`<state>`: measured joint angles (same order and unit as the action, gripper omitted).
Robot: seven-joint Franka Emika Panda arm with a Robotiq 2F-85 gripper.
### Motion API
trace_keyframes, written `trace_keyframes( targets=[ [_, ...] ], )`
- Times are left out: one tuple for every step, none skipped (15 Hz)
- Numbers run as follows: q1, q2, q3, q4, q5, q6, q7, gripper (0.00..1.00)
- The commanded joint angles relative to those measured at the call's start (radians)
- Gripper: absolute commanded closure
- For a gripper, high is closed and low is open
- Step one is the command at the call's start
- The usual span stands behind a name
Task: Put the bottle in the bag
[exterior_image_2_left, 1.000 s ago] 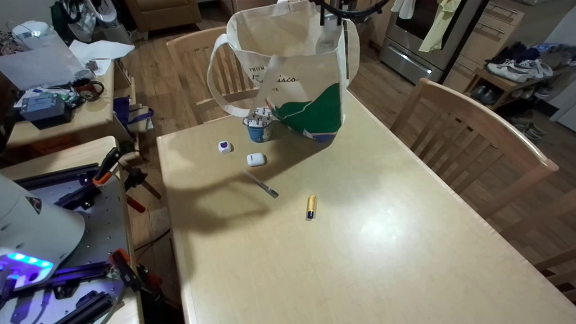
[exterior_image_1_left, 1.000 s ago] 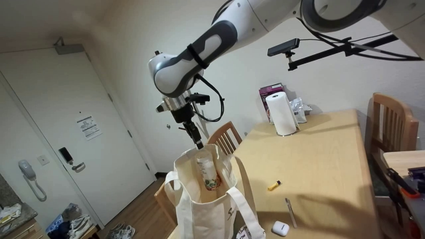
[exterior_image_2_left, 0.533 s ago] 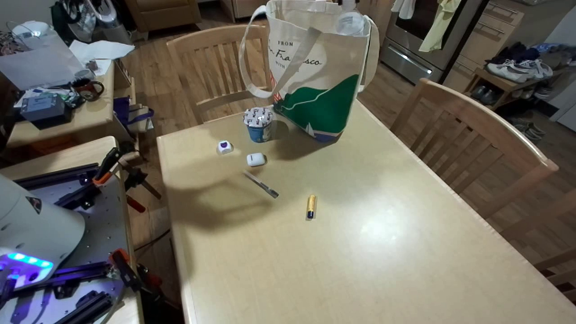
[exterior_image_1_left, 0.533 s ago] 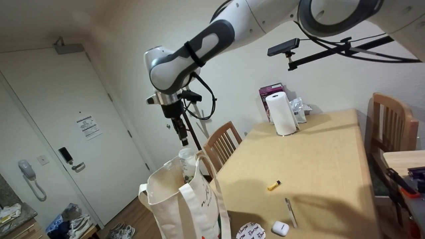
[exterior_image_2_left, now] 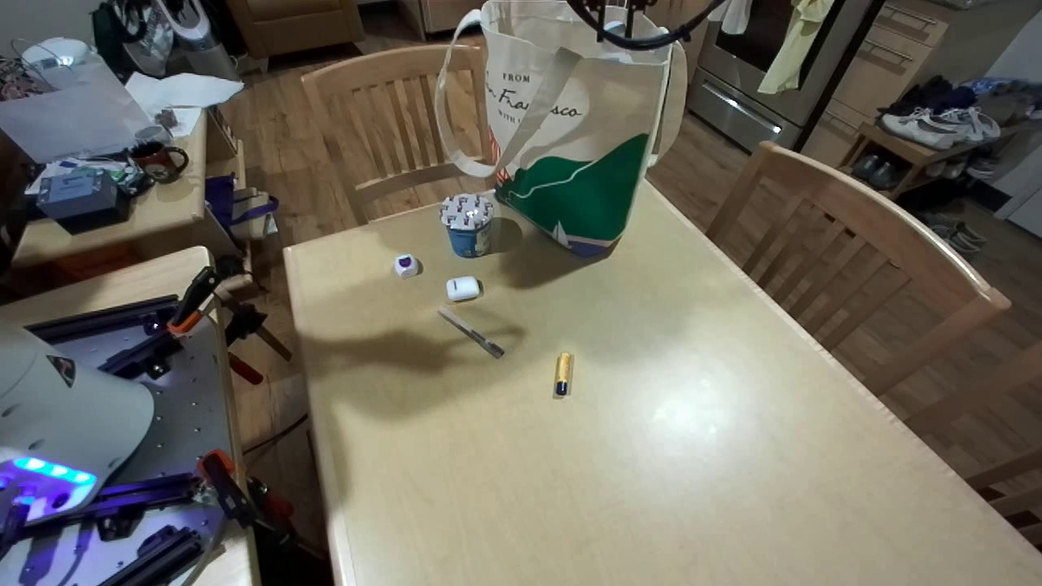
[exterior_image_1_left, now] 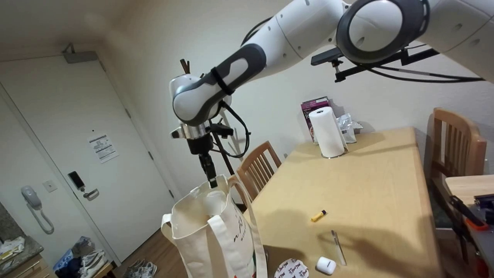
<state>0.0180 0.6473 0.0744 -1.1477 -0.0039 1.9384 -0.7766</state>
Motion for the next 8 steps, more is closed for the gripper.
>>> trace_keyframes(
  targets=[
    [-0.014,0.062,0.020,0.081,0.006,-0.054,0.011,0.92],
    [-0.010,0.075,0.017,0.091,-0.002,-0.066,0.016,0.92],
    [-0.006,0.088,0.015,0.101,-0.007,-0.079,0.020,0.92],
    [-0.003,0.099,0.013,0.108,-0.012,-0.087,0.022,0.92],
    [-0.002,0.110,0.014,0.115,-0.012,-0.091,0.019,0.92],
    [0.001,0.118,0.013,0.121,-0.016,-0.097,0.020,0.92],
    [0.002,0.126,0.012,0.127,-0.018,-0.102,0.022,0.42],
    [0.002,0.133,0.013,0.133,-0.017,-0.106,0.023,0.39]
  ],
)
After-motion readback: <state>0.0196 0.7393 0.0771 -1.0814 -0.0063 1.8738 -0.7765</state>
